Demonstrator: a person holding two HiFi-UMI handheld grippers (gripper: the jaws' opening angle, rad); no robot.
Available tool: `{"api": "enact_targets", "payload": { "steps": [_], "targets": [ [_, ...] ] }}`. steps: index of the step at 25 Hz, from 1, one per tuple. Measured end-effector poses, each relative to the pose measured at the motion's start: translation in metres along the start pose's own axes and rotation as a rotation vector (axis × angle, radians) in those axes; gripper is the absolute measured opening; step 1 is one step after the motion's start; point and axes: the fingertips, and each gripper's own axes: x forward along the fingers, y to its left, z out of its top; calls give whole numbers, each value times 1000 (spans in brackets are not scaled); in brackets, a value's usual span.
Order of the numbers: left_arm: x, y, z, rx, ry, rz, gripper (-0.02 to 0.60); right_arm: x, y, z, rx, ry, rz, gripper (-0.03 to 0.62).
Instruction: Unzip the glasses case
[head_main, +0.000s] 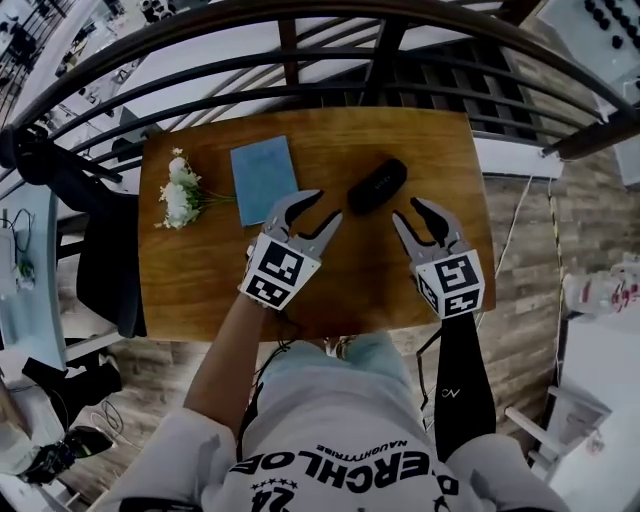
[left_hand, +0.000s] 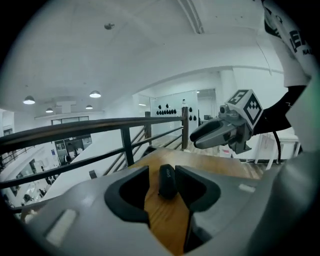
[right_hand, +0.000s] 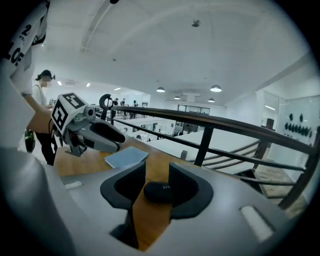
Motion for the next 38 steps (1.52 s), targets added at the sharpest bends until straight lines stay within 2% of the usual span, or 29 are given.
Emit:
{"api": "enact_targets", "payload": {
  "steps": [8,12,15,19,24,31,34,36,38],
  "targets": [
    [33,6,-32,-44,89,-23,170,59,-10,-27,-345,221,251,204],
    [53,12,-51,-36,167,-22,166,87,-15,-44,-445,311,368,213],
    [69,16,-70,6,244,-37,152,108,-21,-57,-481,349,427,218],
    [87,21,-97,127,381,-59,126,127,-24,-80,-542,421,503,224],
    [113,19,-119,323,488,-158,126,123,-16,-99,-619,484,634,196],
    [143,7,-136,570,569,-331,133,125,-18,-100,-610,451,653,196],
    [151,1,-141,677,589,-427,133,126,-17,-100,-610,440,662,196],
    [154,-3,-141,800,582,-500,130,127,-17,-99,-618,441,667,196],
    [156,-5,-141,952,566,-560,99,128,-17,-99,-626,446,673,196]
  ]
}}
